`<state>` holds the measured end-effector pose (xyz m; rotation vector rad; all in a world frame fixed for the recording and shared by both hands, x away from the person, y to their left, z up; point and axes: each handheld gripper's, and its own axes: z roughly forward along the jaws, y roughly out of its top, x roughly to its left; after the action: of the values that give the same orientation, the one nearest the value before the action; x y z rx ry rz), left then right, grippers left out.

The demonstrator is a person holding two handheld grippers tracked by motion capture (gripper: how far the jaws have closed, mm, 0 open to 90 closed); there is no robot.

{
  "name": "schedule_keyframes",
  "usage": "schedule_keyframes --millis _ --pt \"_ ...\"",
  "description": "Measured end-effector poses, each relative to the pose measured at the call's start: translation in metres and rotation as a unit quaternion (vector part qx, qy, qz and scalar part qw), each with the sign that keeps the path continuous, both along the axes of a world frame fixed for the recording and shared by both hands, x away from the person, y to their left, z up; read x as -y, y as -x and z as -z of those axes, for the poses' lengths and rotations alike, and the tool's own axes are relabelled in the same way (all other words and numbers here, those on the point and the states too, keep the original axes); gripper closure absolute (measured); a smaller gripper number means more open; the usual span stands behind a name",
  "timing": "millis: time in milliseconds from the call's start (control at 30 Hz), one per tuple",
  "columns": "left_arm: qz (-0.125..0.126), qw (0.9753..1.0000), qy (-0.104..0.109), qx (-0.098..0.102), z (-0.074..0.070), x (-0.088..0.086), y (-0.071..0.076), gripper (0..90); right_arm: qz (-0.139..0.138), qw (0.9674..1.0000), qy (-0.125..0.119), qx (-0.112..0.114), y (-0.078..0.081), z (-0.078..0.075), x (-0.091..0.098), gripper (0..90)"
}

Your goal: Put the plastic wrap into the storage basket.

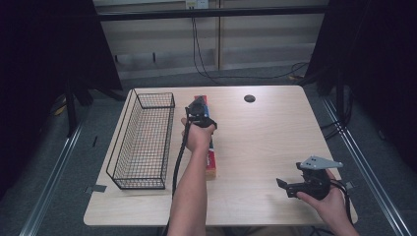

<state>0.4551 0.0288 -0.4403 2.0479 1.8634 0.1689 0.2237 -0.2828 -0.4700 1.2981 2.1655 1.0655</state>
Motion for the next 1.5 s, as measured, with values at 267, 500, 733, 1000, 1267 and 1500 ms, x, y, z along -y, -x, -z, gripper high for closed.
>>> schedule_keyframes --millis 267,500,733,1000,1267,1500 --pt "0.000 1.0000 -0.006 0.000 0.000 0.001 -0.001 40.1 -0.004 1.0000 0.004 0.000 0.000 0.000 0.000 5.8" --pt "-0.002 0.9998 -0.018 0.009 0.001 0.004 -0.005 39.6 -0.007 1.0000 0.004 0.002 0.000 -0.001 -0.002 5.8" --pt "-0.003 0.9992 -0.031 0.026 0.006 0.008 -0.009 38.6 -0.006 1.0000 0.003 0.001 -0.001 -0.001 -0.001 5.8" --pt "-0.001 0.9988 -0.044 0.020 0.007 0.011 -0.013 39.6 -0.004 1.0000 -0.001 0.000 -0.001 -0.001 -0.001 5.8" --pt "0.012 0.9986 -0.051 -0.012 0.002 0.009 -0.013 42.5 -0.002 1.0000 -0.003 0.000 -0.002 -0.001 0.001 5.8" --pt "0.018 0.9987 -0.038 -0.030 -0.010 0.002 -0.009 43.4 -0.003 1.0000 -0.001 0.002 -0.003 -0.001 -0.001 5.8"
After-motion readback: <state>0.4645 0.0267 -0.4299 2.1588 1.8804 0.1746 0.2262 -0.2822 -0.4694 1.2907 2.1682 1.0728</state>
